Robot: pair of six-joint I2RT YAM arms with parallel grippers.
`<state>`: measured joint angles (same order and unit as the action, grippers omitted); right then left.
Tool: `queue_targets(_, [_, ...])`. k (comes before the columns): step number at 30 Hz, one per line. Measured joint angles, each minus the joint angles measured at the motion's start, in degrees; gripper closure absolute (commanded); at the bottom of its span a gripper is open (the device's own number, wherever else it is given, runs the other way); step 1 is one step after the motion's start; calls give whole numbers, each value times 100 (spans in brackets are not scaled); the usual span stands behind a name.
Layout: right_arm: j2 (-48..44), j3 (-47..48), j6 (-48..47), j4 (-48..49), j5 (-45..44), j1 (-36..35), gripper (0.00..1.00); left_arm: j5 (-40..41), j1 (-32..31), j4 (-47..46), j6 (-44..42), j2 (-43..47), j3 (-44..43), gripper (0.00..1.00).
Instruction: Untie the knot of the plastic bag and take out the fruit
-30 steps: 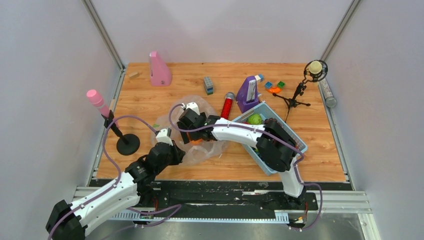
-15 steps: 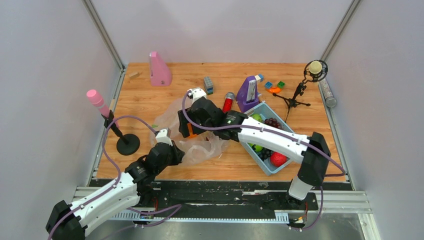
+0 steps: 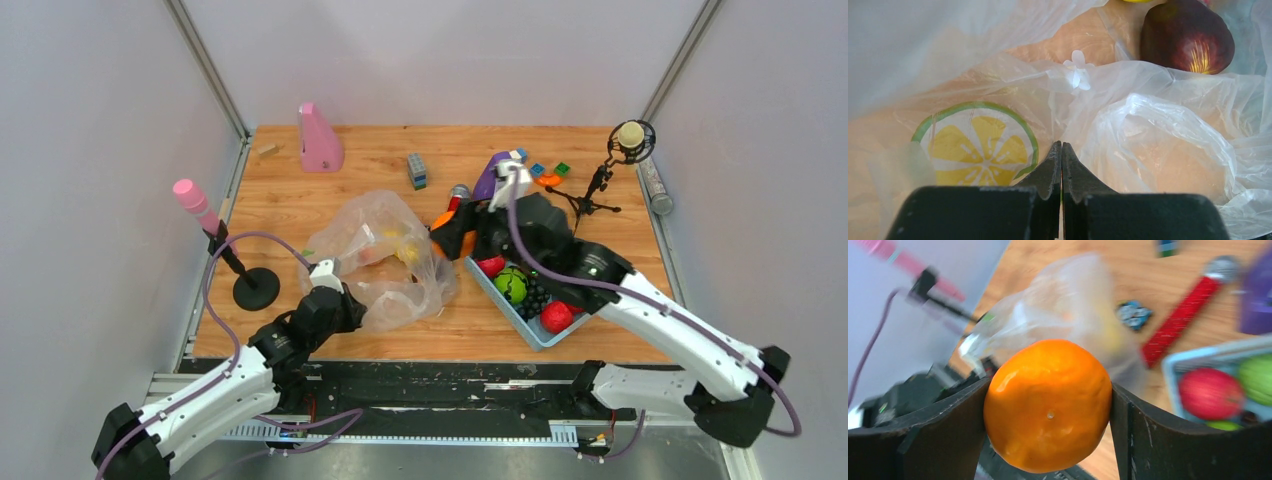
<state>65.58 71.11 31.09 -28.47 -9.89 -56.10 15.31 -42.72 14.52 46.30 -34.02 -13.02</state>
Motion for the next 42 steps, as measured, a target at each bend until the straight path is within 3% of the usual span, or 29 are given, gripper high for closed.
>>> queue_targets(6, [-841,-874,74,-284,-208,1773,34,20,0,162,-13,90,-48,100])
queue_targets(12, [-181,-1300,-125,-422,-101,2811,34,26,0,345,-13,164,-98,100])
queue_targets(19, [684,-1537,-358,-422,-407,2968,32,26,0,529,-13,297,-175,100])
queue_targets(23, [852,-1626,-417,-413,-605,2968,22,28,0,623,-13,358,-229,100])
queue_targets(32, [894,-1714,-420,-413,-817,2973,3,28,0,721,-13,400,-328,99])
queue_targets(42, [575,-1576,-437,-721,-1005,2973,0,46,0,817,-22,431,-507,90])
